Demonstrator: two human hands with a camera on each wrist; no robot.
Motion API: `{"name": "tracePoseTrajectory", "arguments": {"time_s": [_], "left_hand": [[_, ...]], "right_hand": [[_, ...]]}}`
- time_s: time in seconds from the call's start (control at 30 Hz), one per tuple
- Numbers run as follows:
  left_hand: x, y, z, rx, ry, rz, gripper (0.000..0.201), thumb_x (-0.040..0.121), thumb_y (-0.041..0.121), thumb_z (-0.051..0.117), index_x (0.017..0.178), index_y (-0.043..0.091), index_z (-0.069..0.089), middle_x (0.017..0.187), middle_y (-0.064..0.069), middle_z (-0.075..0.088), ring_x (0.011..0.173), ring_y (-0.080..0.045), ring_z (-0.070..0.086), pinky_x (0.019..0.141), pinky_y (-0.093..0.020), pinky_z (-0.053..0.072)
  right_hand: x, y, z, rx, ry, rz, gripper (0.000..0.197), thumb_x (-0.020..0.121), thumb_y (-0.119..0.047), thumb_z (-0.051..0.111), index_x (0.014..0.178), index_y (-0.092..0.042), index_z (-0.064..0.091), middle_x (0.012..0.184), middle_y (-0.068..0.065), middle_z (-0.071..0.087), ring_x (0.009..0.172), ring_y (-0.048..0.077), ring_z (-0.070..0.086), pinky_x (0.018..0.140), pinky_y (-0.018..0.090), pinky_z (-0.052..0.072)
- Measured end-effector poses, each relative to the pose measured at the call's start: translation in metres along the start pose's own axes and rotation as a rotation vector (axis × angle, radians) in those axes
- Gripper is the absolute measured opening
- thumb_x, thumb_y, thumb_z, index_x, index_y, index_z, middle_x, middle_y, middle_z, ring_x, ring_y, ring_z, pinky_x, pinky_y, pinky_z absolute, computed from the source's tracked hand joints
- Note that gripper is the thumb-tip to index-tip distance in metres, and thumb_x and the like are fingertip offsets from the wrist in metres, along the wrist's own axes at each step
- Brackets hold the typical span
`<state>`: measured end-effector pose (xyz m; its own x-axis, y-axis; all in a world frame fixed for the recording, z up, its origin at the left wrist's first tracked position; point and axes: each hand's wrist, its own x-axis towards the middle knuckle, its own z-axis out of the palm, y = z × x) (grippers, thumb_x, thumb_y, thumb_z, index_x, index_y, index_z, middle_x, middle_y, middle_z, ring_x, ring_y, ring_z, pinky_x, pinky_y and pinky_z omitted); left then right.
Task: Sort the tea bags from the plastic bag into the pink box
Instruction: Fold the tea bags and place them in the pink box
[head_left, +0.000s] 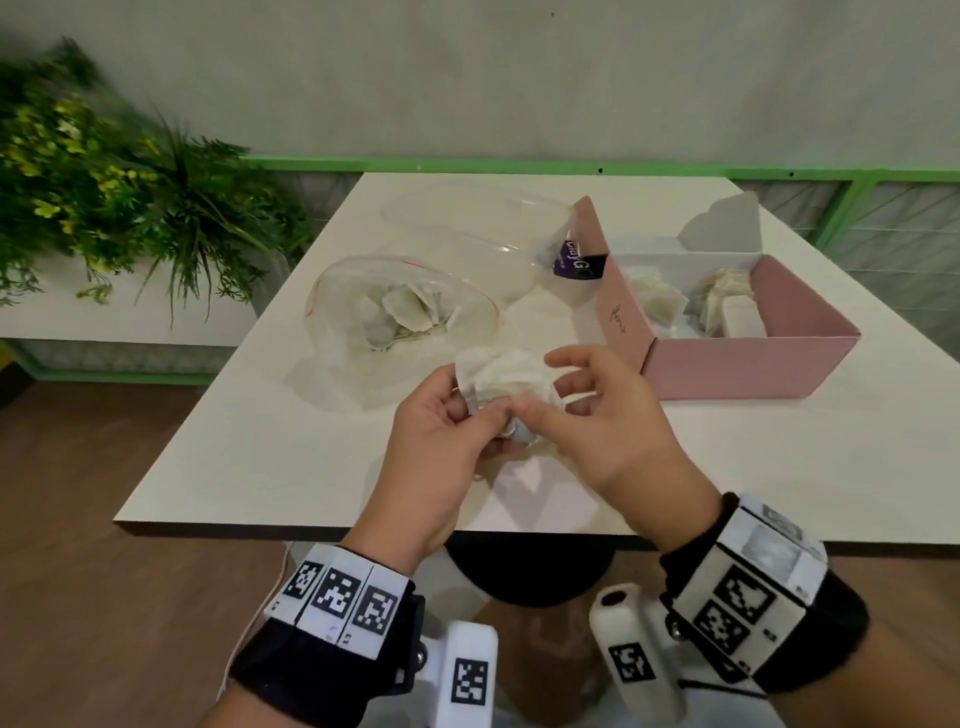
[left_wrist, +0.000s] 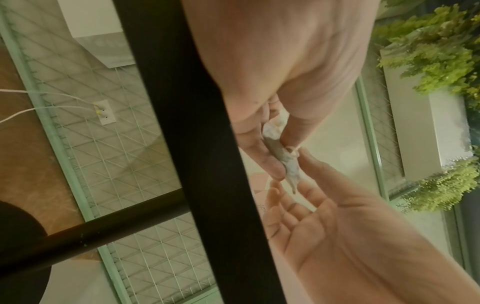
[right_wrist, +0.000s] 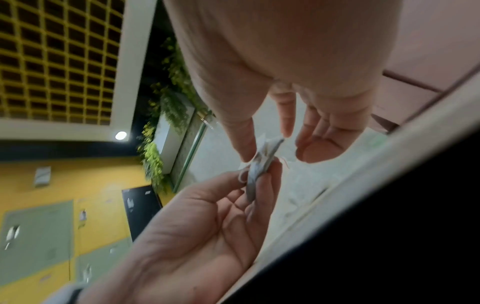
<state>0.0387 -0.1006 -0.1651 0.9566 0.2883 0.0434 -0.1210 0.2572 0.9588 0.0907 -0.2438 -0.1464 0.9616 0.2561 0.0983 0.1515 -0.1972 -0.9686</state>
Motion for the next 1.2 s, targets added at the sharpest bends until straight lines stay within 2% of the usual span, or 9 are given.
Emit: {"name": "tracePoseTrajectory", "arguments": {"time_s": [0.1, 0.27, 0.4, 0.57, 0.63, 0.77, 0.9, 1.1, 1.2], "left_hand": [[0.0, 0.001, 0.0, -0.033, 0.001, -0.006, 0.032, 0.093, -0.007, 0.064, 0.122, 0.006, 0.062, 0.107, -0.017, 0.077, 0.096, -0.031, 0.075, 0.07, -0.035, 0.061], [0.001, -0.001, 0.001, -0.055, 0.013, -0.013, 0.032, 0.094, -0.008, 0.062, 0.122, 0.006, 0.062, 0.102, -0.016, 0.077, 0.089, -0.03, 0.075, 0.071, -0.041, 0.063], [0.001, -0.003, 0.001, -0.042, 0.021, -0.003, 0.035, 0.091, -0.01, 0.064, 0.121, 0.008, 0.063, 0.102, -0.015, 0.078, 0.085, -0.025, 0.076, 0.066, -0.032, 0.059], [0.0, -0.004, 0.001, -0.053, 0.034, 0.007, 0.037, 0.088, -0.011, 0.068, 0.121, 0.006, 0.063, 0.106, -0.019, 0.077, 0.094, -0.033, 0.075, 0.077, -0.04, 0.061], [0.0, -0.004, 0.0, -0.061, 0.026, 0.003, 0.039, 0.087, -0.011, 0.068, 0.122, 0.005, 0.063, 0.108, -0.019, 0.077, 0.097, -0.034, 0.075, 0.08, -0.041, 0.061], [-0.001, -0.004, 0.0, -0.073, 0.007, -0.005, 0.041, 0.087, -0.012, 0.068, 0.124, 0.003, 0.062, 0.111, -0.021, 0.076, 0.102, -0.039, 0.073, 0.086, -0.046, 0.06], [-0.002, -0.003, 0.001, -0.081, 0.003, 0.0, 0.044, 0.083, -0.015, 0.069, 0.124, -0.001, 0.062, 0.111, -0.024, 0.074, 0.105, -0.042, 0.072, 0.09, -0.05, 0.06], [-0.004, 0.0, 0.003, -0.089, -0.005, -0.012, 0.044, 0.082, -0.014, 0.071, 0.123, 0.0, 0.064, 0.111, -0.022, 0.075, 0.103, -0.039, 0.073, 0.086, -0.046, 0.061], [-0.004, 0.002, 0.003, -0.091, -0.006, -0.018, 0.043, 0.082, -0.013, 0.071, 0.122, 0.001, 0.064, 0.11, -0.022, 0.076, 0.1, -0.037, 0.074, 0.083, -0.045, 0.062]], "right_hand": [[-0.004, 0.013, 0.005, 0.193, -0.005, 0.01, 0.027, 0.082, -0.013, 0.081, 0.105, -0.016, 0.066, 0.08, 0.002, 0.07, 0.066, 0.016, 0.065, 0.053, 0.026, 0.05], [-0.005, 0.025, 0.004, 0.436, 0.071, -0.019, 0.02, 0.086, 0.0, 0.074, 0.104, -0.005, 0.065, 0.078, 0.008, 0.071, 0.059, 0.016, 0.062, 0.055, 0.028, 0.051], [-0.012, 0.031, 0.004, 0.383, 0.132, -0.101, 0.027, 0.083, -0.012, 0.08, 0.103, -0.015, 0.063, 0.093, 0.009, 0.066, 0.071, 0.021, 0.063, 0.061, 0.037, 0.056], [-0.017, 0.029, 0.006, 0.32, 0.116, -0.197, 0.018, 0.085, -0.01, 0.079, 0.098, -0.012, 0.067, 0.093, 0.014, 0.069, 0.083, 0.039, 0.064, 0.073, 0.048, 0.058], [-0.016, 0.029, 0.005, 0.319, 0.106, -0.198, 0.016, 0.086, -0.009, 0.078, 0.099, -0.011, 0.069, 0.092, 0.013, 0.071, 0.084, 0.036, 0.066, 0.076, 0.049, 0.058], [-0.014, 0.032, 0.005, 0.346, 0.102, -0.163, 0.016, 0.086, -0.008, 0.077, 0.1, -0.01, 0.071, 0.083, -0.001, 0.071, 0.079, 0.02, 0.066, 0.076, 0.042, 0.058], [-0.014, 0.032, 0.006, 0.326, 0.102, -0.191, 0.006, 0.087, -0.005, 0.075, 0.09, -0.006, 0.07, 0.082, 0.014, 0.07, 0.074, 0.02, 0.066, 0.071, 0.036, 0.057], [-0.017, 0.031, 0.003, 0.375, 0.101, -0.223, 0.007, 0.089, -0.003, 0.072, 0.088, -0.011, 0.073, 0.081, 0.003, 0.072, 0.076, 0.016, 0.066, 0.075, 0.032, 0.055], [-0.017, 0.032, 0.003, 0.379, 0.098, -0.227, 0.004, 0.09, -0.004, 0.072, 0.09, -0.008, 0.073, 0.083, 0.006, 0.072, 0.078, 0.019, 0.067, 0.076, 0.035, 0.056]]}}
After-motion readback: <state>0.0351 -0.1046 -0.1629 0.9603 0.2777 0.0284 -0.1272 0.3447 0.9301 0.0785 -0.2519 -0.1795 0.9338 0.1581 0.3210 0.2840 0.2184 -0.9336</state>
